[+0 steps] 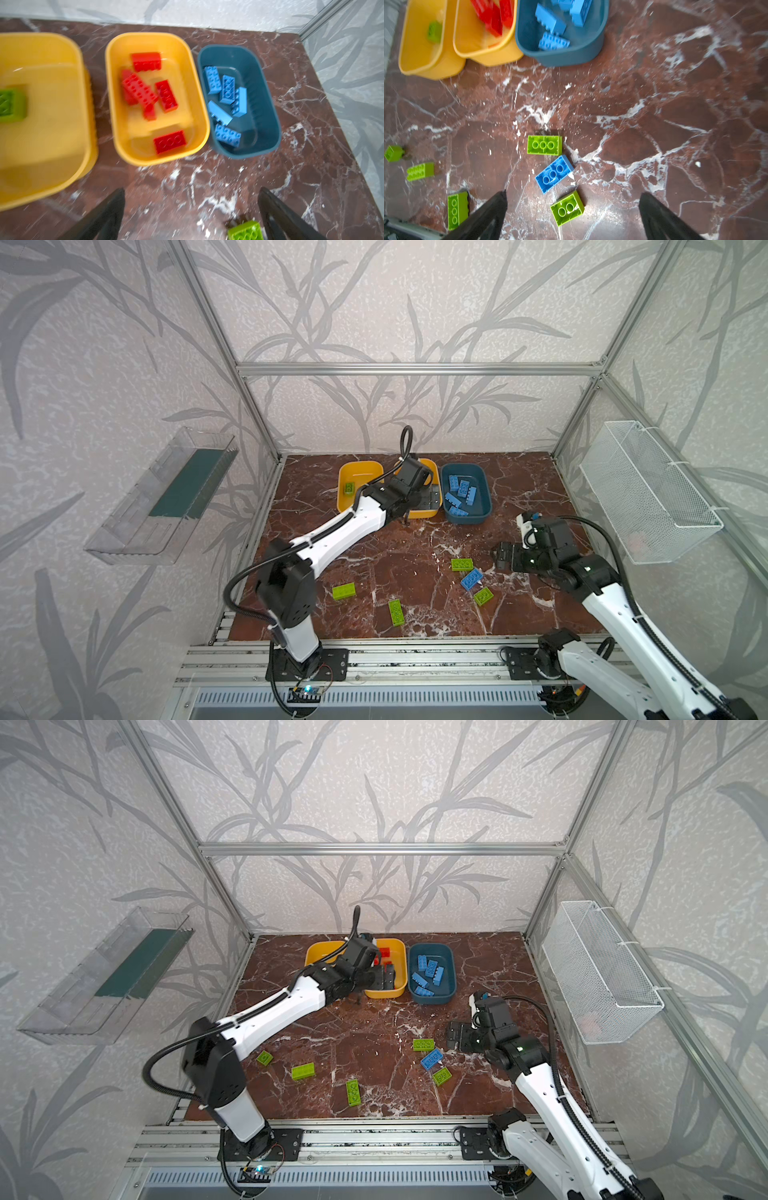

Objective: Sort the legos into containers by color
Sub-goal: 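Lower the right gripper onto the loose blue brick and grasp it while the left returns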

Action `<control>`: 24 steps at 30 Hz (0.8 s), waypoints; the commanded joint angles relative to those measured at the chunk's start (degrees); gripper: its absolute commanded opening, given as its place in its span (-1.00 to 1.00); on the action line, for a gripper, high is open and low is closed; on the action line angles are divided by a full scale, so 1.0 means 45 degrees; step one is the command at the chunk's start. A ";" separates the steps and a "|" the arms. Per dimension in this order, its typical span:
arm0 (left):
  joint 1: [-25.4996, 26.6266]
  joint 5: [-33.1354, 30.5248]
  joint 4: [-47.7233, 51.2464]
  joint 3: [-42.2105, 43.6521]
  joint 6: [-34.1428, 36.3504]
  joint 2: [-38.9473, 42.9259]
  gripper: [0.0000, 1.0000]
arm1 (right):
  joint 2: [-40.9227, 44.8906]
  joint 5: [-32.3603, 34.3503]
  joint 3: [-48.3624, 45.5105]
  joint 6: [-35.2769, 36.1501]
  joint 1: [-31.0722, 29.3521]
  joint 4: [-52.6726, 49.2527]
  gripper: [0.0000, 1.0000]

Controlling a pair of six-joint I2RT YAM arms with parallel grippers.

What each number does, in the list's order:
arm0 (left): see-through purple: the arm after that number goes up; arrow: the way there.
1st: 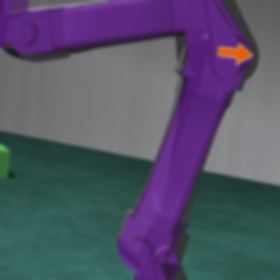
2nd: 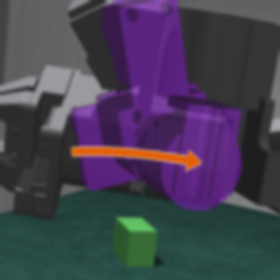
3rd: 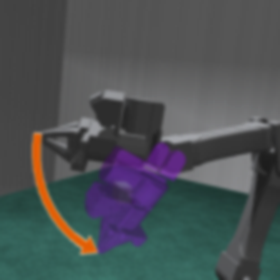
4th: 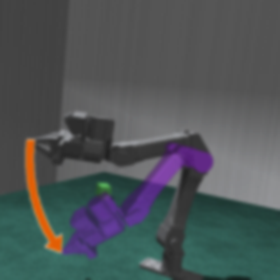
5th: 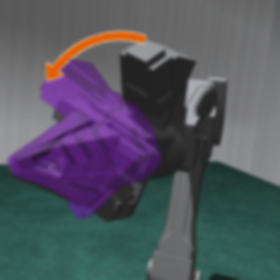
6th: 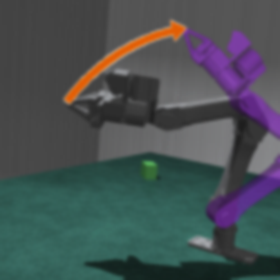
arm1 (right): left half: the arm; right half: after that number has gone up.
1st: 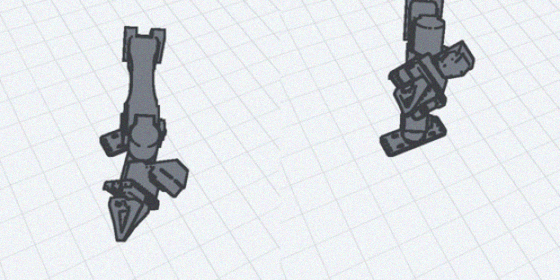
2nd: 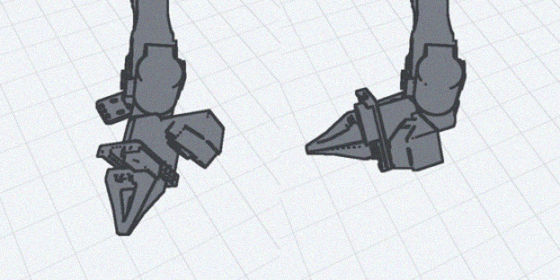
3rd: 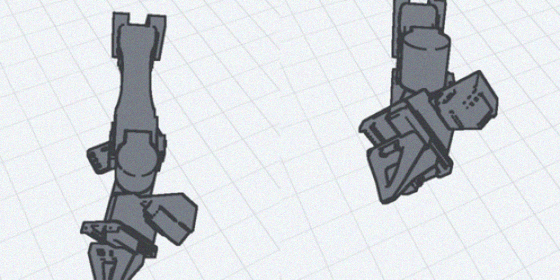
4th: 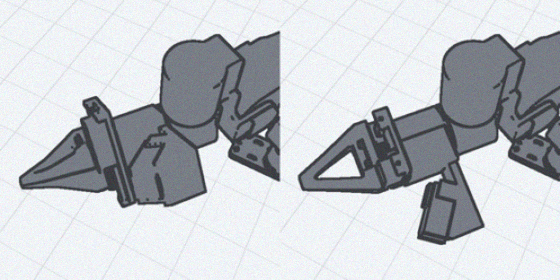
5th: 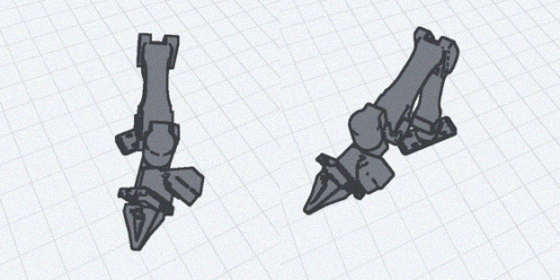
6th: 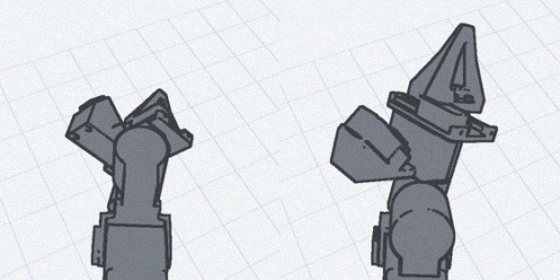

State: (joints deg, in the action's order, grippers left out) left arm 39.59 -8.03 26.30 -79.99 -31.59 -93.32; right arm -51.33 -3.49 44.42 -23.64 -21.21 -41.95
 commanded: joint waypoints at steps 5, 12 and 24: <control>0.0010 -0.1729 0.0708 0.6010 -0.1964 0.4604 0.98 | -0.1835 0.1160 -0.0525 -0.0969 -0.2292 0.1312 1.00; 0.0012 -0.2685 0.1080 0.9178 -0.3247 0.7987 0.98 | -0.3871 0.1440 -0.0444 -0.0689 -0.3079 0.1704 1.00; -0.0007 -0.2934 0.0760 1.0578 -0.3243 0.9288 0.98 | -0.6594 0.0866 0.0434 0.1110 -0.3329 0.1627 0.93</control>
State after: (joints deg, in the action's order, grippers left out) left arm 39.59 -19.18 30.15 -33.04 -45.15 -51.57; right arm -80.29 1.02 44.01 -21.58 -35.86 -34.65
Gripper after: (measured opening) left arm 0.991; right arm 0.967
